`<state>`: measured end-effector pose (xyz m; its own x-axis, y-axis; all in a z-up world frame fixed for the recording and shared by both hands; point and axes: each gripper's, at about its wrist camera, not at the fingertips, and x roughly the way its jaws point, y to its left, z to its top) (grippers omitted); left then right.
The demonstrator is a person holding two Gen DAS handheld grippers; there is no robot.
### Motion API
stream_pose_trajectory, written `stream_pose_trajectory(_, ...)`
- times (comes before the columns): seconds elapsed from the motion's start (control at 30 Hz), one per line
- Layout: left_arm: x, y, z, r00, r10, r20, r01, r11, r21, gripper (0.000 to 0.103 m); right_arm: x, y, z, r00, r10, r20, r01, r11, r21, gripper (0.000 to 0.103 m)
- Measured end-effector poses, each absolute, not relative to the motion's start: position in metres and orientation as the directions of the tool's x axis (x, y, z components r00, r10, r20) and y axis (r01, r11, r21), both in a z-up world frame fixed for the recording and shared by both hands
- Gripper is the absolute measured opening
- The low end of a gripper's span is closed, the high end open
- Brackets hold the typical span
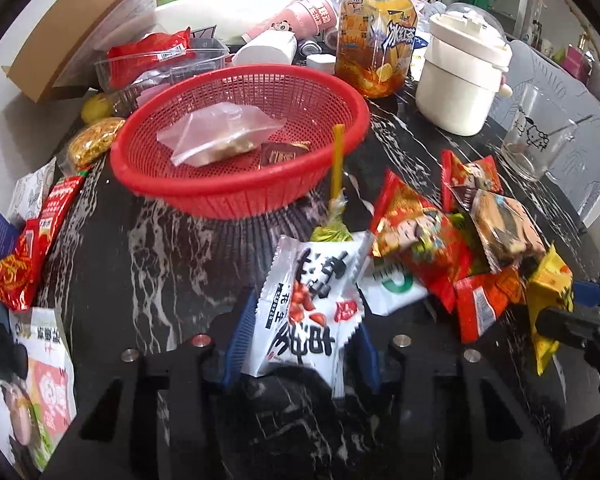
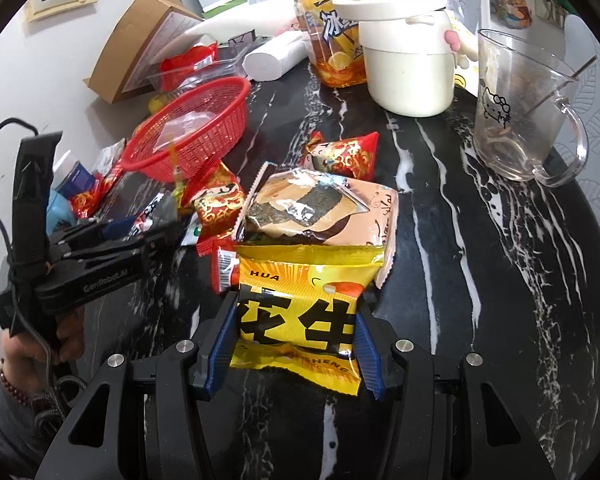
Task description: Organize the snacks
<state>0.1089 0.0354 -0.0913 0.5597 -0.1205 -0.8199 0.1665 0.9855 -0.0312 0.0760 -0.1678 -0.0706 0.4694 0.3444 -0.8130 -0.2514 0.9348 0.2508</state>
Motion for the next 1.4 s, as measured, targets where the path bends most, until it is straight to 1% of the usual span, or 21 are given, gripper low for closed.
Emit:
stream_pose_trajectory(0.1,0.1,0.036,-0.088,0.562,-0.133,-0.816,0.162,0.986,-0.05,0.041,0.075,-0.168,-0.071,0.47,0.346,-0.812,-0.25,0.934,0.254,0.053)
stream_pose_trajectory(0.23,0.088,0.036,-0.087,0.541,-0.17,-0.824,0.168,0.982,-0.092,0.041,0.07,-0.168,-0.071,0.469,0.353,-0.81,-0.254,0.932,0.259,0.053)
stream_pose_trajectory(0.6,0.048,0.022,-0.086,0.499,-0.204,-0.842,0.182,0.975,-0.129,0.04,0.054,-0.17,-0.078,0.454,0.37,-0.811,-0.262,0.925,0.275,0.053)
stream_pose_trajectory(0.77,0.037,0.015,-0.086,0.489,-0.21,-0.847,0.196,0.972,-0.128,0.041,0.049,-0.172,-0.079,0.449,0.368,-0.814,-0.265,0.925,0.272,0.053)
stream_pose_trajectory(0.9,0.031,0.012,-0.087,0.501,-0.191,-0.844,0.2,0.975,-0.103,0.041,0.047,-0.173,-0.078,0.451,0.363,-0.816,-0.265,0.927,0.266,0.053)
stream_pose_trajectory(1.0,0.032,0.012,-0.09,0.5,-0.186,-0.846,0.189,0.976,-0.103,0.044,0.046,-0.171,-0.079,0.455,0.356,-0.816,-0.268,0.929,0.256,0.053)
stream_pose_trajectory(1.4,0.035,0.011,-0.092,0.54,-0.135,-0.831,0.146,0.987,-0.066,0.044,0.046,-0.164,-0.082,0.469,0.323,-0.822,-0.274,0.938,0.211,0.056)
